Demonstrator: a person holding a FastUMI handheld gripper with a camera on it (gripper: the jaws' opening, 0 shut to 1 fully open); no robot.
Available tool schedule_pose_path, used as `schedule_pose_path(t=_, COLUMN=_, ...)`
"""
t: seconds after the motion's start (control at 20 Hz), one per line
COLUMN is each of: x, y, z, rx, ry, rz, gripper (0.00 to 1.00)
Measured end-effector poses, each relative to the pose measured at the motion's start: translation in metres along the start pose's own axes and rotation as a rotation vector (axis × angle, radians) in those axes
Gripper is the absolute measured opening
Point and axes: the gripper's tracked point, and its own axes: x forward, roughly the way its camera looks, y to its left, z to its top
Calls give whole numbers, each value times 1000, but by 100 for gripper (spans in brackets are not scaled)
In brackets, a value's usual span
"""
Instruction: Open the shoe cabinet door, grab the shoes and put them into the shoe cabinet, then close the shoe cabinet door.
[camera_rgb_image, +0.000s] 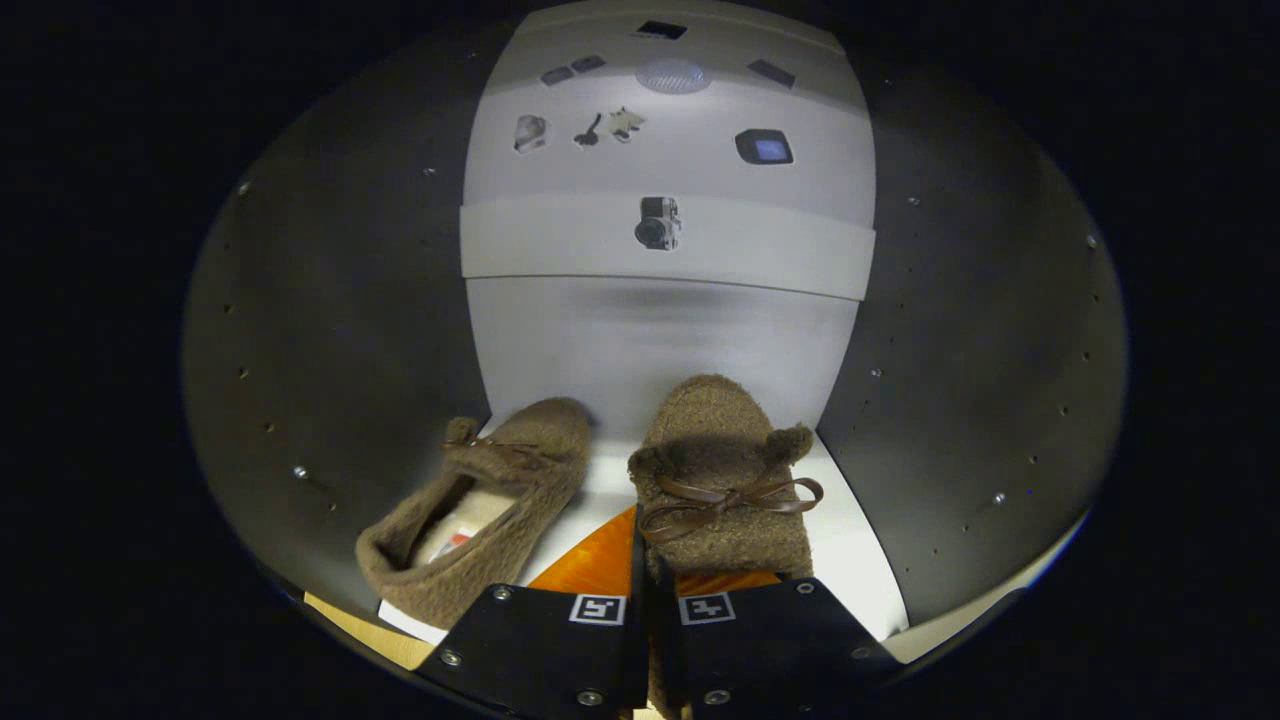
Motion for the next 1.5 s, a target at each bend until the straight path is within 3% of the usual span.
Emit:
schedule_pose_path(t=0.3, x=38, y=-5, z=-11, rx=14, ry=76, rz=-18, gripper=8)
schedule_pose_path(t=0.65, x=29, y=-8, z=-9, rx=34, ry=70, rz=-27, gripper=16)
schedule_pose_path(t=1.1, x=-49, y=-13, z=2, rx=13, ry=-10, rz=-82, gripper=17)
schedule_pose_path(t=1.5, x=-151, y=1, z=-9, rx=68, ry=-78, rz=-70, gripper=17)
